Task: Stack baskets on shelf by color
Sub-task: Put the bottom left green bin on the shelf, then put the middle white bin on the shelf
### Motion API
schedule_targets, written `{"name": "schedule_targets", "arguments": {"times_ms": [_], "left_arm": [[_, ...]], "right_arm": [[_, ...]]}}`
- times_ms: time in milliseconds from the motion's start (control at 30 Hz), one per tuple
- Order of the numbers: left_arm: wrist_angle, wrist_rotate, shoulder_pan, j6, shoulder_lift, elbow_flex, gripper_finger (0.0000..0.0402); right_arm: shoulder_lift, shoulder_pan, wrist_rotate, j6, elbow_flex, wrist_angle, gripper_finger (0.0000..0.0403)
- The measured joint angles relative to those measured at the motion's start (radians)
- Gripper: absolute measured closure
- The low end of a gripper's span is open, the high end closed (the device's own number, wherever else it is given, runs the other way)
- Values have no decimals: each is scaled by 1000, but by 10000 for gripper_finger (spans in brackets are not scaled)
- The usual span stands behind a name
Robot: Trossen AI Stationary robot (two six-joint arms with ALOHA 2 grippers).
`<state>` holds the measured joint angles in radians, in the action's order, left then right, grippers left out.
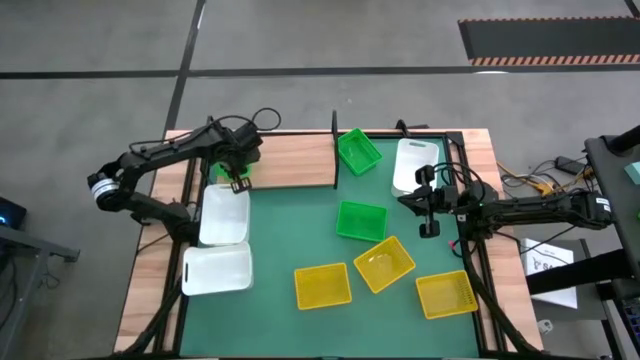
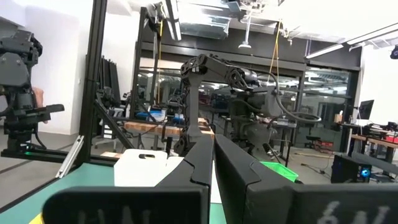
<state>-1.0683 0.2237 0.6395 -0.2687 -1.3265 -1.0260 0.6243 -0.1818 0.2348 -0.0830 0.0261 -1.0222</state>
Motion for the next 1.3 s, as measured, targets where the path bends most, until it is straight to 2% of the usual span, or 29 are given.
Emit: {"name": "schedule_targets", "arguments": {"times_ms": [400, 533, 633, 767, 1000, 1167, 1300], "left_arm": [[-41, -8, 0, 10, 22, -13, 395], [-42, -25, -16, 114, 57, -42, 395], [-19, -83, -78, 191, 123, -56, 395], [209, -109, -265, 245, 254, 2, 395], [798, -102, -597, 196, 443, 250, 395], [1032, -90, -697, 158, 511, 387, 395], [1042, -87, -715, 270, 531, 442, 395]], "right_arm": [[0, 0, 0, 0, 0, 0, 394], [0, 0, 0, 0, 0, 0, 394], [0, 0, 0, -4, 0, 0, 394], [2, 0, 0, -22, 0, 0, 394], [8, 1, -2, -29, 9, 3, 394], [54, 1, -1, -32, 72, 0, 394], [136, 1, 1, -61, 143, 0, 394]]}}
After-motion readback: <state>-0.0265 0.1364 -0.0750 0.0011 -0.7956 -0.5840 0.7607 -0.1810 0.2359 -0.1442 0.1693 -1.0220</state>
